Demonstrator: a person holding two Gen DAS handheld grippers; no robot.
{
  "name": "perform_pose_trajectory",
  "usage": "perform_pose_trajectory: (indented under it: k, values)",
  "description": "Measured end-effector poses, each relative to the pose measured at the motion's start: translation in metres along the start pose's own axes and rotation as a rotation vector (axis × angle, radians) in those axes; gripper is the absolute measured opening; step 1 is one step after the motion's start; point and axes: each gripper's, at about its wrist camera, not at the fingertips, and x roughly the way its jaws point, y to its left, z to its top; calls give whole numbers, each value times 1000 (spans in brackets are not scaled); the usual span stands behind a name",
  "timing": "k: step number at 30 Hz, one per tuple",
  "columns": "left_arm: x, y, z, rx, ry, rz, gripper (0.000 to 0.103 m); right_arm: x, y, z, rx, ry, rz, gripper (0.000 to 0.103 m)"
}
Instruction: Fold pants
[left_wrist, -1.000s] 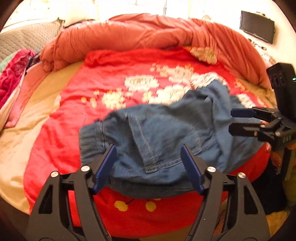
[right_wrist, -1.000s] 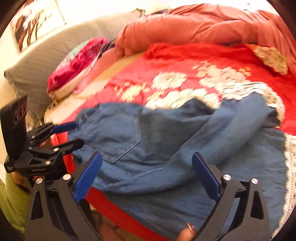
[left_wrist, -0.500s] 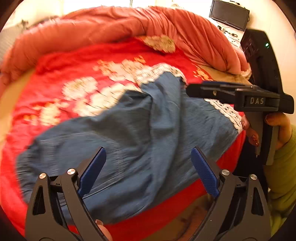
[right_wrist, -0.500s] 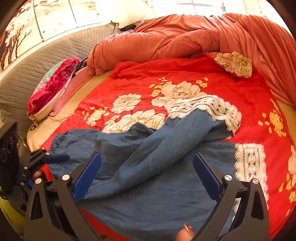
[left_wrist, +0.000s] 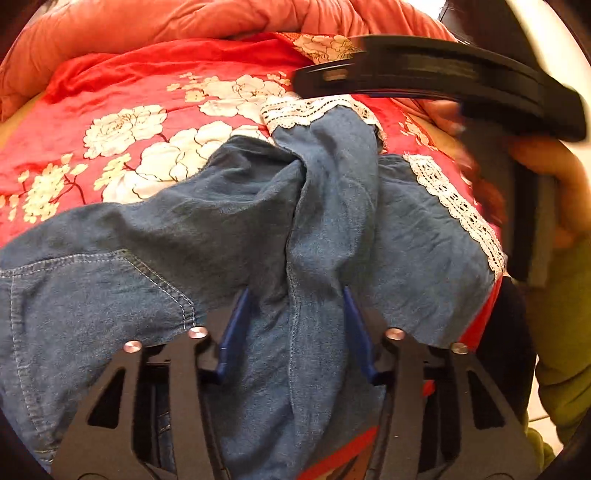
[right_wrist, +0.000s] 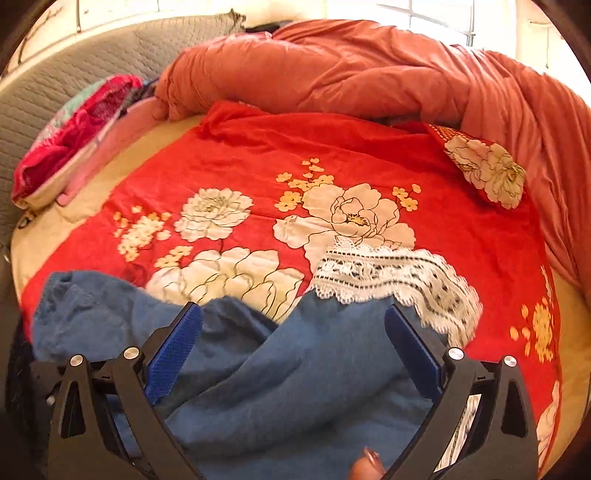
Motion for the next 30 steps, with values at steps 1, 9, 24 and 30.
perform_pose_trajectory:
  k: [1, 9, 24, 30]
  values:
    - [-1, 0, 0, 0, -9, -9, 30, 9, 0, 5, -2, 18, -15, 98]
    - [-5, -5, -4, 19, -28, -66, 27, 87, -5, 31, -1, 175, -145, 97]
    - [-10, -1, -4, 16, -52, -105, 28, 84, -52, 13, 122, 133, -87, 11]
    - [-13, -3, -6, 21, -78, -118, 39, 25, -81, -6, 279, -4, 42, 11]
